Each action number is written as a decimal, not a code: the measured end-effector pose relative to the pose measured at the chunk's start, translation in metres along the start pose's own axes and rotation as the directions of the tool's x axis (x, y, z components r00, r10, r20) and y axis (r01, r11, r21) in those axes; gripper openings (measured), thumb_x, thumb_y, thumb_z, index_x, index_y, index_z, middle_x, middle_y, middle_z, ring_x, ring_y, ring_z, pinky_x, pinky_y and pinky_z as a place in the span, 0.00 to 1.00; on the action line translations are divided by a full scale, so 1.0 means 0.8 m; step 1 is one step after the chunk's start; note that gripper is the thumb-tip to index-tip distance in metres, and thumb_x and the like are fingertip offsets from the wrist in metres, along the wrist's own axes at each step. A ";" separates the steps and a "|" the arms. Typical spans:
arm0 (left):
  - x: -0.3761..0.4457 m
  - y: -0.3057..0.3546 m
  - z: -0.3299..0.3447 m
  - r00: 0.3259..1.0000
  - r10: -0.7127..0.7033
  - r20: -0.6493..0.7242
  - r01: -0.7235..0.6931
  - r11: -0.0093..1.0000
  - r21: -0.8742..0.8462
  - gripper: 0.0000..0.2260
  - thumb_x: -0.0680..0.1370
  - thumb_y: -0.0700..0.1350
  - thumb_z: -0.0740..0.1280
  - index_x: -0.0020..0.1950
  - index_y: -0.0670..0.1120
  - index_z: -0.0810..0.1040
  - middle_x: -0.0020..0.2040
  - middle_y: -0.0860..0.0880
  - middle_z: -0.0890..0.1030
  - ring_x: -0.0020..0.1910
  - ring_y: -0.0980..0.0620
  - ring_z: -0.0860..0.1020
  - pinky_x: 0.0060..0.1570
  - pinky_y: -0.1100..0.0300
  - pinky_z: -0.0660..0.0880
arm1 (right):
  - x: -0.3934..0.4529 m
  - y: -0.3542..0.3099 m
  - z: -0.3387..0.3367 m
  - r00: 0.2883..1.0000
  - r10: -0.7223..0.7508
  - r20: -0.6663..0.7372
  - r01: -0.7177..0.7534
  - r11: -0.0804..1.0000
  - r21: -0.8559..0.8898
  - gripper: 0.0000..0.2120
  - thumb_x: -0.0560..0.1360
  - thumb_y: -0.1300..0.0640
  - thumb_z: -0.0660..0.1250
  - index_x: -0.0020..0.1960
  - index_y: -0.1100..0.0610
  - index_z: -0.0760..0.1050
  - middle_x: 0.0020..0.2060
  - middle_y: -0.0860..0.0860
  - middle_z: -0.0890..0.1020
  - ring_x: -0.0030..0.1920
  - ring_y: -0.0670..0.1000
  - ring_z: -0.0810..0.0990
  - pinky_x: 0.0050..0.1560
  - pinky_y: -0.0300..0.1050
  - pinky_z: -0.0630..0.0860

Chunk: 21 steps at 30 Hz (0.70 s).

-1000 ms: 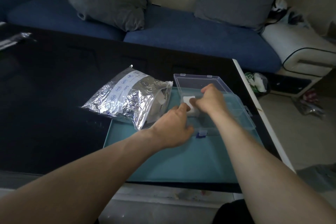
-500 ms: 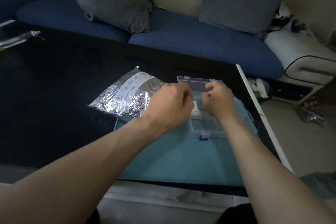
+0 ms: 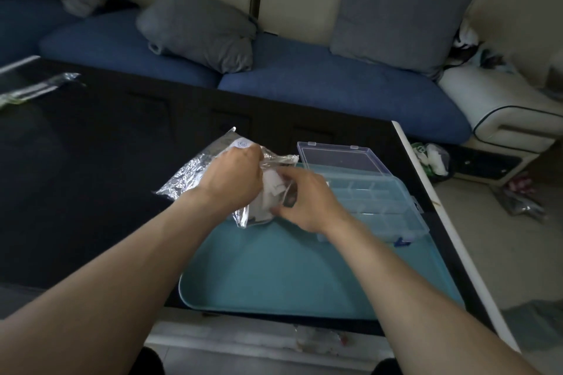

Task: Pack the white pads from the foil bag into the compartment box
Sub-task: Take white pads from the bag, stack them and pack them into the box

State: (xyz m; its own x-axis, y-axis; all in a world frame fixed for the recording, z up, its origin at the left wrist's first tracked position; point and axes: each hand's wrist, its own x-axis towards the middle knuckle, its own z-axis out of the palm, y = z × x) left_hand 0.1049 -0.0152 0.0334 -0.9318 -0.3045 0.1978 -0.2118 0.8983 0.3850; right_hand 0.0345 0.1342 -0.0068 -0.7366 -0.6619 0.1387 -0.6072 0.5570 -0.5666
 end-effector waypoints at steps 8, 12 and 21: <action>0.006 -0.008 0.002 0.999 -0.002 0.047 0.006 0.997 -0.081 0.16 0.78 0.38 0.60 0.64 0.45 0.77 0.55 0.38 0.82 0.53 0.36 0.79 0.50 0.49 0.75 | 0.003 -0.007 0.007 0.997 -0.009 -0.071 0.016 0.996 0.092 0.22 0.70 0.59 0.77 0.63 0.54 0.81 0.54 0.53 0.82 0.46 0.50 0.80 0.52 0.42 0.76; 0.006 -0.007 0.002 0.998 -0.011 0.063 0.017 0.995 -0.096 0.14 0.78 0.40 0.60 0.61 0.46 0.79 0.55 0.40 0.82 0.54 0.37 0.79 0.53 0.48 0.75 | 0.004 -0.009 0.004 0.994 -0.021 -0.111 0.032 0.994 0.102 0.11 0.71 0.61 0.77 0.54 0.57 0.86 0.49 0.53 0.86 0.43 0.49 0.81 0.47 0.40 0.75; 0.009 -0.010 0.005 0.998 -0.058 0.012 0.059 0.986 -0.156 0.14 0.78 0.41 0.58 0.58 0.47 0.80 0.52 0.41 0.83 0.51 0.39 0.80 0.52 0.49 0.76 | 0.002 0.003 -0.003 0.986 0.009 -0.168 0.002 0.998 0.064 0.04 0.75 0.55 0.72 0.43 0.55 0.82 0.34 0.47 0.81 0.37 0.51 0.77 0.39 0.48 0.75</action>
State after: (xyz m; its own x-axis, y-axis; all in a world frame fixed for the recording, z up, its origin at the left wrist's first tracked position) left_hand 0.0986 -0.0234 0.0278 -0.9213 -0.3526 0.1642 -0.2182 0.8181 0.5321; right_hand 0.0313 0.1357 -0.0061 -0.7817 -0.5630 0.2682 -0.5882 0.5228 -0.6170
